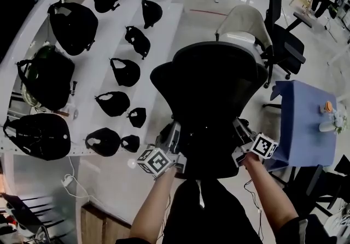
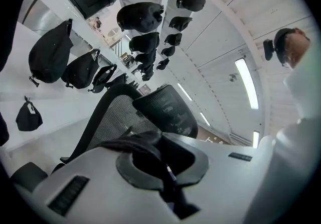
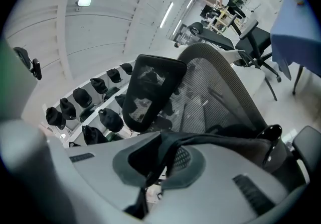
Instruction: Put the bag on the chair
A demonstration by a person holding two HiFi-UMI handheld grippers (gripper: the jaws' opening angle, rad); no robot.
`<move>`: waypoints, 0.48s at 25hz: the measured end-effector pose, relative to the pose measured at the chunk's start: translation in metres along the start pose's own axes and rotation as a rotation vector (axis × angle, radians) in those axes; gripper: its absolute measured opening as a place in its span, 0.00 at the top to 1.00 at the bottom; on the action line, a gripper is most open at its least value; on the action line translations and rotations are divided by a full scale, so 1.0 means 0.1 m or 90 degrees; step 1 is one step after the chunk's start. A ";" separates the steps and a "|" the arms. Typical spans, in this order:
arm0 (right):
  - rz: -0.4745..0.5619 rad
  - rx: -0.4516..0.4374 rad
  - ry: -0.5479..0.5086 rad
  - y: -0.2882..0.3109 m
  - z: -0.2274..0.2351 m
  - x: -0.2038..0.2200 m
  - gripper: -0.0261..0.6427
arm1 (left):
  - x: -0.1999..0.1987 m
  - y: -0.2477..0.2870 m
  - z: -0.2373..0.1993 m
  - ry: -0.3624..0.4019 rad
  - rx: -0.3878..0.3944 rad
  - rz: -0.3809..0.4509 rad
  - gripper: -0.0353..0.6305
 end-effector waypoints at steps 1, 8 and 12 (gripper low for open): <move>-0.008 0.003 0.003 0.02 0.02 0.00 0.95 | 0.00 0.02 -0.02 0.000 -0.002 -0.001 0.92; -0.026 -0.019 -0.026 0.13 0.15 -0.07 0.95 | -0.04 0.25 -0.08 0.010 -0.008 -0.010 0.92; -0.039 0.003 0.003 0.23 0.39 -0.02 0.95 | 0.02 0.40 -0.23 -0.002 -0.017 -0.031 0.92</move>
Point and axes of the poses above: the fingertips, and each gripper's own axes: y forward along the fingers, z to its right, x out of its underside, the point moved 5 cm from there along -y, backward along the fingers
